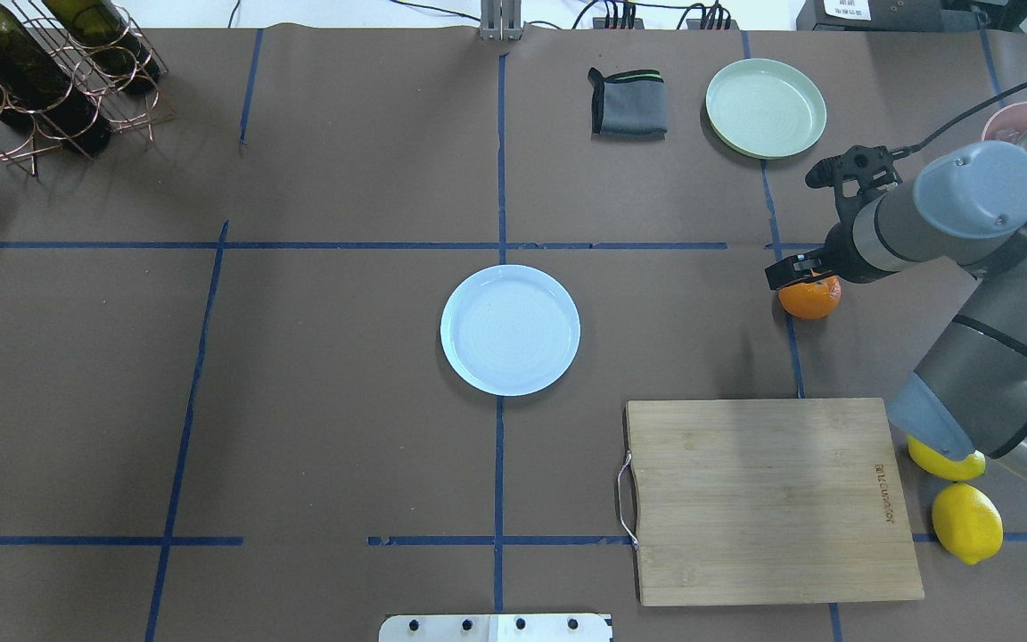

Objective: Pick orange to plate
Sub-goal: 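Reach the right gripper down to the orange and grasp it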

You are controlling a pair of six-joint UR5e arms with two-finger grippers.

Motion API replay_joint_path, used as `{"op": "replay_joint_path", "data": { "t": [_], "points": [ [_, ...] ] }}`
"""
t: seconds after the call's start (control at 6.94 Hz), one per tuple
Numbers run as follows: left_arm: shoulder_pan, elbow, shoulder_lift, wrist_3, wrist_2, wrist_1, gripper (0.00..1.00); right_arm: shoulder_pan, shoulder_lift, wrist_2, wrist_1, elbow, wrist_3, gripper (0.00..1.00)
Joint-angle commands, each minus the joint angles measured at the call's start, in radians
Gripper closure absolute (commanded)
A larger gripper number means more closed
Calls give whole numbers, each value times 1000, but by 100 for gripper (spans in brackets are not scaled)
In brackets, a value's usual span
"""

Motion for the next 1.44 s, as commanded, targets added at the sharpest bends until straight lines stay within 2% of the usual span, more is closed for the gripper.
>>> {"op": "replay_joint_path", "data": {
  "t": [0.0,0.14,0.43,0.58,0.72,0.86,1.01,1.15,1.3],
  "points": [
    [0,-1,2,0,-1,-16,0,0,5,-7,24,-44,-6,0],
    [0,-3,1,0,-1,-16,0,-3,8,-17,26,-79,-7,0],
    [0,0,-1,0,-1,-25,0,-12,4,-21,24,-85,-4,0],
    [0,14,1,0,-1,-65,0,-14,7,-20,24,-85,4,7],
    [0,15,1,-3,1,-77,0,-26,11,-21,23,-88,7,44],
    [0,15,1,-3,-1,-77,0,-27,13,-18,24,-96,7,71],
    [0,15,1,-3,-1,-77,0,-27,17,-14,24,-75,13,82],
    [0,14,-1,-3,-1,-77,0,-29,55,-12,9,-46,37,82],
    [0,8,1,-3,-1,-77,0,-47,151,-14,-58,-47,128,81]
  ]
}}
